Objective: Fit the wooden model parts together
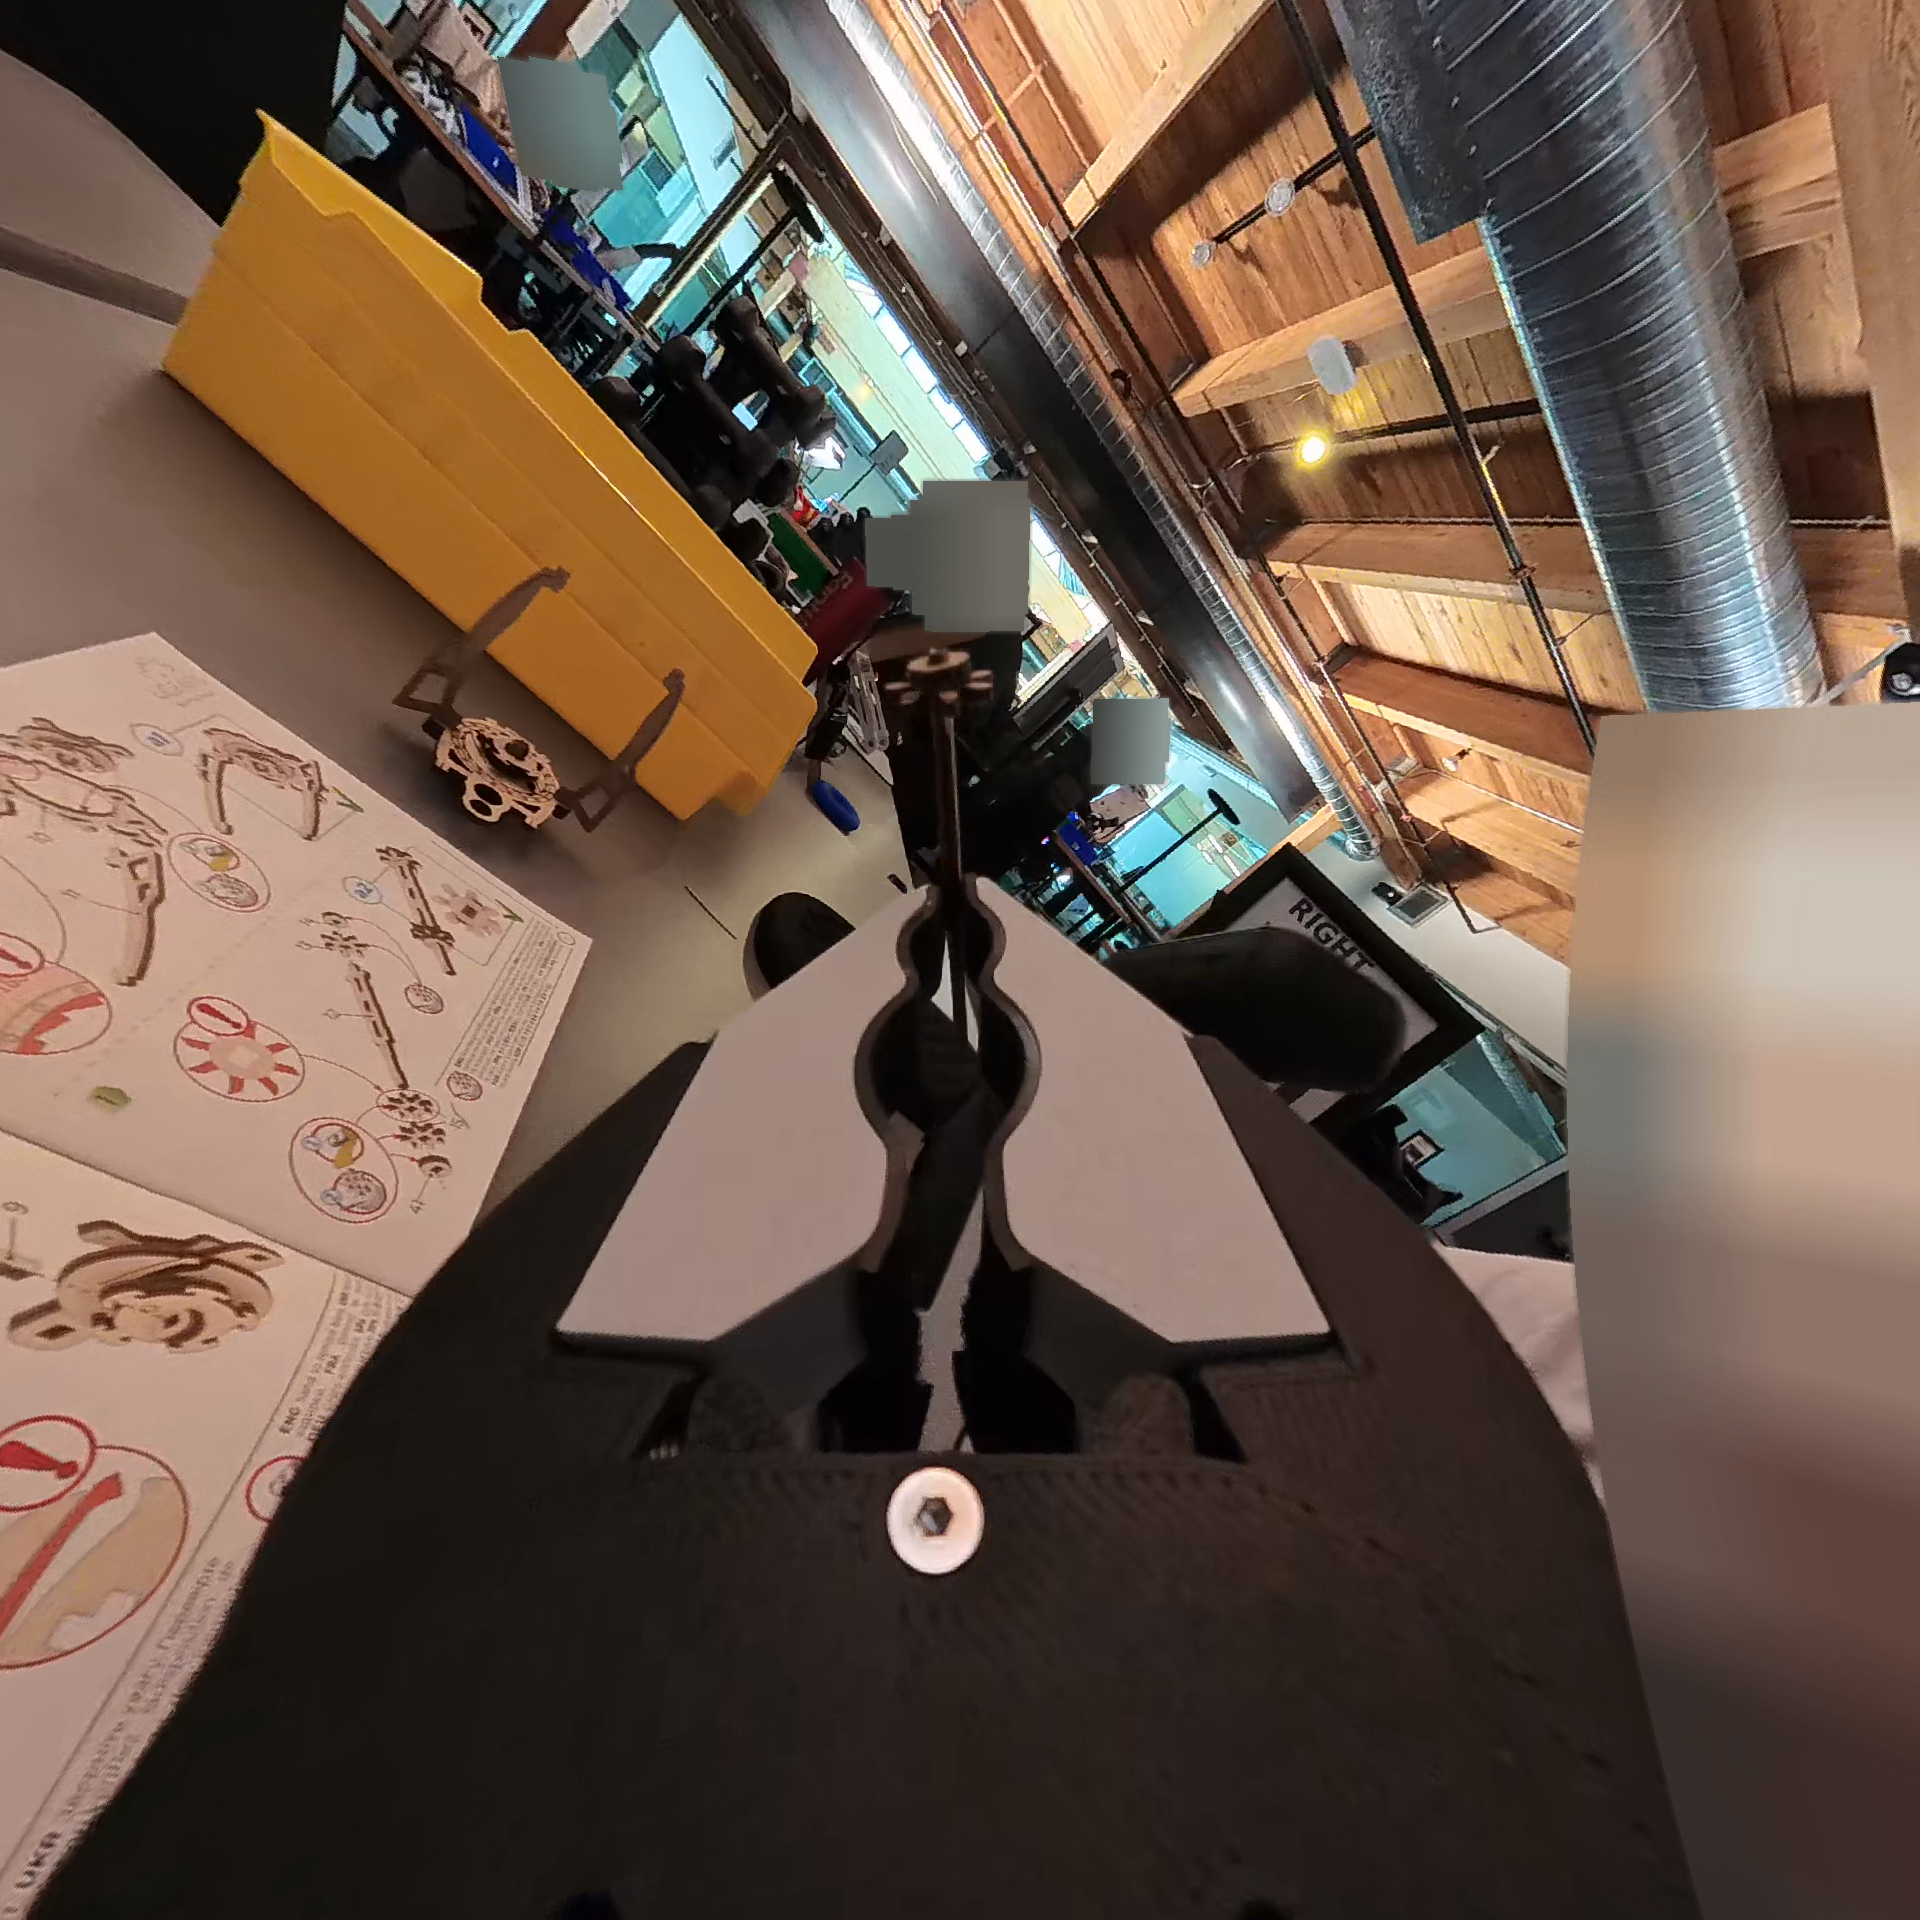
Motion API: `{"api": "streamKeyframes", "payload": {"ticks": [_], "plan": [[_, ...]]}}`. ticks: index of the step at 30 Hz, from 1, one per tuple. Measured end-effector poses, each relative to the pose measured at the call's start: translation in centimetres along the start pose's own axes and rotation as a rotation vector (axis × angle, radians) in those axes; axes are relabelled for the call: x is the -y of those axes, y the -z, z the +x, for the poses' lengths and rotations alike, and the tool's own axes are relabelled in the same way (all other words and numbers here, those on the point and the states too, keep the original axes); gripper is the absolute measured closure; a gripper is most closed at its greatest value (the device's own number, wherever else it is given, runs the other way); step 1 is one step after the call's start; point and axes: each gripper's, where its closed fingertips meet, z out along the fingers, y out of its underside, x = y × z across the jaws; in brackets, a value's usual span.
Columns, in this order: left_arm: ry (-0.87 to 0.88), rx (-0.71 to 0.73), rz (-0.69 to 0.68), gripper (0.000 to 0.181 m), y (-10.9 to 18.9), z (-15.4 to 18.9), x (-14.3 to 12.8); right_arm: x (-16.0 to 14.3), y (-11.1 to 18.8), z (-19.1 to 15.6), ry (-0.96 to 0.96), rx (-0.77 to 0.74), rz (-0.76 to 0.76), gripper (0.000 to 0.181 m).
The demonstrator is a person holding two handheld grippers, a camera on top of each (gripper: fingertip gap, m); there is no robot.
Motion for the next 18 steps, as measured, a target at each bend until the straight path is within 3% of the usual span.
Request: {"api": "streamKeyframes", "payload": {"ticks": [1, 4, 7, 12, 18], "plan": [[-0.004, 0.001, -0.002, 0.181, 0.0, 0.0, 0.0, 0.4, 0.4, -0.1, 0.032, -0.038, 0.020, 0.167], [-0.001, -0.002, 0.000, 0.181, 0.0, 0.0, 0.1, 1.4, 1.8, 0.1, 0.102, -0.212, 0.067, 0.170], [0.007, -0.009, 0.002, 0.181, 0.0, 0.1, 0.1, 0.6, 1.6, 0.4, 0.052, -0.252, 0.017, 0.170], [-0.005, -0.006, -0.009, 0.181, -0.2, 0.2, -0.2, 0.5, 0.4, 0.2, -0.083, -0.075, 0.011, 0.173], [-0.005, -0.013, -0.011, 0.181, -0.2, 0.4, -0.2, -0.8, -0.5, 0.2, -0.079, -0.036, -0.121, 0.173]]}}
